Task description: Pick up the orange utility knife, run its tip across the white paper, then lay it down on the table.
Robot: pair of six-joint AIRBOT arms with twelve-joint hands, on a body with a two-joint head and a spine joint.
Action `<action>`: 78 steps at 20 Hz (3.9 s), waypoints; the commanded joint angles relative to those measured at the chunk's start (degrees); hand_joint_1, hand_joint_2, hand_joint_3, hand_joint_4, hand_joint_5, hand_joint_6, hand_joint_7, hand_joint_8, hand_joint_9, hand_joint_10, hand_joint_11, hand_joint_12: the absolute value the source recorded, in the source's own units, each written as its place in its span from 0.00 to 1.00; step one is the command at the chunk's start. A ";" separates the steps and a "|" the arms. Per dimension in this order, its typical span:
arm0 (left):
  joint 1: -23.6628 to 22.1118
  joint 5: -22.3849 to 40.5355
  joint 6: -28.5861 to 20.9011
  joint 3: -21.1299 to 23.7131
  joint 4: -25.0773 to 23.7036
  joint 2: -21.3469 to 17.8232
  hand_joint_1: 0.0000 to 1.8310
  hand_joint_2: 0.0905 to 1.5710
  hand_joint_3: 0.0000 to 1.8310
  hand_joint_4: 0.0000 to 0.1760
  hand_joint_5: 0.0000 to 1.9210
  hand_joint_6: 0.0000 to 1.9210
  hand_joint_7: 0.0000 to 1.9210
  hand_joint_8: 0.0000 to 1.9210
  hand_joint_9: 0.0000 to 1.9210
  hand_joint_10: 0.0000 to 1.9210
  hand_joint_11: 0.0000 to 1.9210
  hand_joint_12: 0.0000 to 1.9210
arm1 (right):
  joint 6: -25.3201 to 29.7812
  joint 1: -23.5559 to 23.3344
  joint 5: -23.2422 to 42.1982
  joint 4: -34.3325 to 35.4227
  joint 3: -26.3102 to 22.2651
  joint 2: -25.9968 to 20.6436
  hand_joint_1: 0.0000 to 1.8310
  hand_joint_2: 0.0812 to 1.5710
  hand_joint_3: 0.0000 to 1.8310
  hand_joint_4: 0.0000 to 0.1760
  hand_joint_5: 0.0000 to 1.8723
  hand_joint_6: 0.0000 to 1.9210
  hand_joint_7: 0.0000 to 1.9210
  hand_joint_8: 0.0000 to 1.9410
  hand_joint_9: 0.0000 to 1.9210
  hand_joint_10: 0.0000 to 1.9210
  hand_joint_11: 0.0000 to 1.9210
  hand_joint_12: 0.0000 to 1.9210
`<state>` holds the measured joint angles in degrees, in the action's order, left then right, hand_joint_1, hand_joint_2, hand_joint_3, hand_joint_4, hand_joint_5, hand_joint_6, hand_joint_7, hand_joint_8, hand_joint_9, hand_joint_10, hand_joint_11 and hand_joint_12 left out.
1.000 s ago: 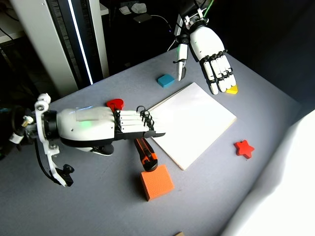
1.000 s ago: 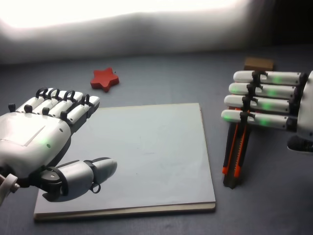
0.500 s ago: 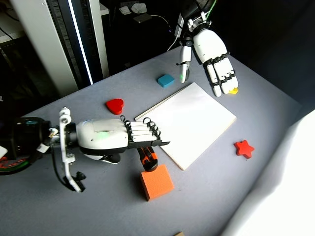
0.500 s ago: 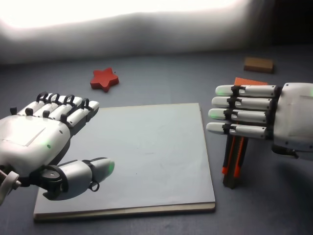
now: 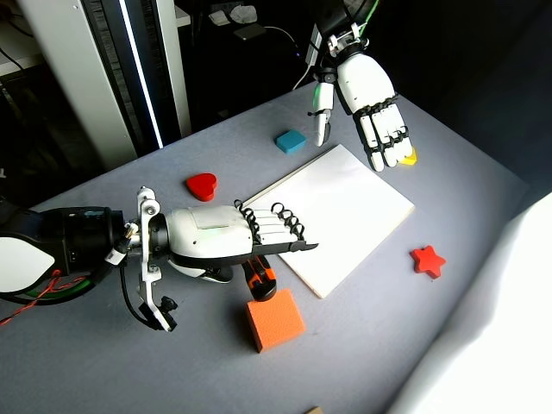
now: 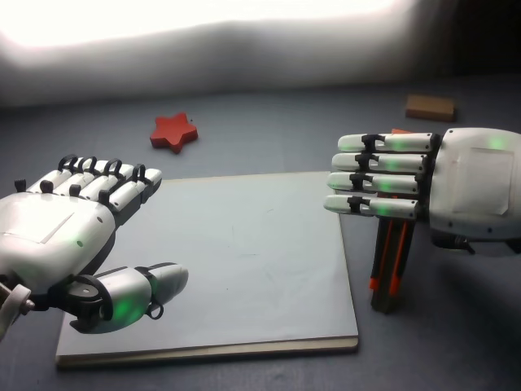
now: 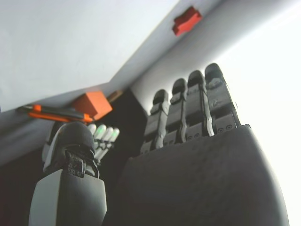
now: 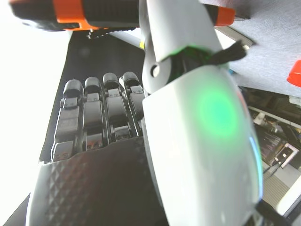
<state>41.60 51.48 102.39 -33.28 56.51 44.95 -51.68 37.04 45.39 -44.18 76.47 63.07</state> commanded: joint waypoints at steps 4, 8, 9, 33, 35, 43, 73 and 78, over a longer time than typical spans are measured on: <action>-0.63 4.90 0.23 -0.50 -2.67 -0.10 0.07 0.79 0.00 0.18 0.01 0.00 0.01 0.00 0.00 0.00 0.00 0.00 | 0.03 -0.34 4.18 2.53 1.43 1.40 0.61 0.62 0.00 0.00 0.00 0.00 0.00 0.00 0.00 0.00 0.00 0.00; -1.05 4.91 0.25 -0.88 -2.68 0.26 0.06 0.80 0.00 0.21 0.01 0.00 0.01 0.00 0.00 0.00 0.00 0.00 | 0.84 -0.57 4.15 2.52 3.30 3.01 0.62 0.62 0.00 0.00 0.00 0.00 0.00 0.00 0.00 0.00 0.00 0.00; -1.16 4.91 0.26 -0.94 -2.68 0.33 0.06 0.80 0.00 0.22 0.01 0.00 0.02 0.00 0.00 0.00 0.00 0.00 | 0.98 -0.76 4.16 2.52 3.76 3.37 0.61 0.61 0.00 0.00 0.00 0.00 0.00 0.00 0.00 0.00 0.00 0.00; -2.14 4.94 0.62 -1.98 -2.64 1.27 0.05 0.82 0.00 0.18 0.00 0.00 0.00 0.00 0.00 0.00 0.01 0.01 | 14.58 -5.41 -3.96 -15.23 7.16 7.09 0.59 0.63 0.01 0.00 0.00 0.00 0.00 0.00 0.00 0.00 0.00 0.00; -2.14 4.94 0.62 -2.02 -2.62 1.32 0.07 0.82 0.00 0.18 0.00 0.00 0.00 0.00 0.00 0.00 0.00 0.01 | 16.36 -6.39 -4.13 -18.25 7.64 7.09 0.59 0.64 0.01 0.00 0.00 0.00 0.00 0.00 0.00 0.00 0.00 0.00; -2.19 4.95 0.62 -2.03 -2.59 1.34 0.08 0.81 0.00 0.20 0.01 0.00 0.01 0.00 0.00 0.00 0.00 0.00 | 24.10 -10.13 -4.63 -25.95 9.99 7.99 0.52 0.56 0.00 0.00 0.10 0.01 0.12 0.01 0.10 0.01 0.00 0.18; -2.18 5.11 0.63 -2.26 -2.21 1.46 0.10 0.81 0.00 0.20 0.03 0.00 0.04 0.00 0.03 0.00 0.00 0.19 | 27.27 -11.56 -4.74 -34.31 8.10 7.26 0.57 0.58 0.00 0.00 0.18 0.61 0.21 0.51 0.14 0.63 0.00 0.76; -2.19 5.12 0.63 -2.25 -2.20 1.46 0.11 0.81 0.00 0.20 0.03 0.00 0.04 0.00 0.03 0.00 0.00 0.17 | 27.11 -11.00 -4.73 -34.30 7.95 7.00 0.59 0.57 0.00 0.00 0.21 0.61 0.21 0.65 0.13 0.75 0.00 0.87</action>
<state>39.88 51.86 103.02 -35.22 57.49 46.33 -24.10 26.04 38.52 -81.32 84.49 70.41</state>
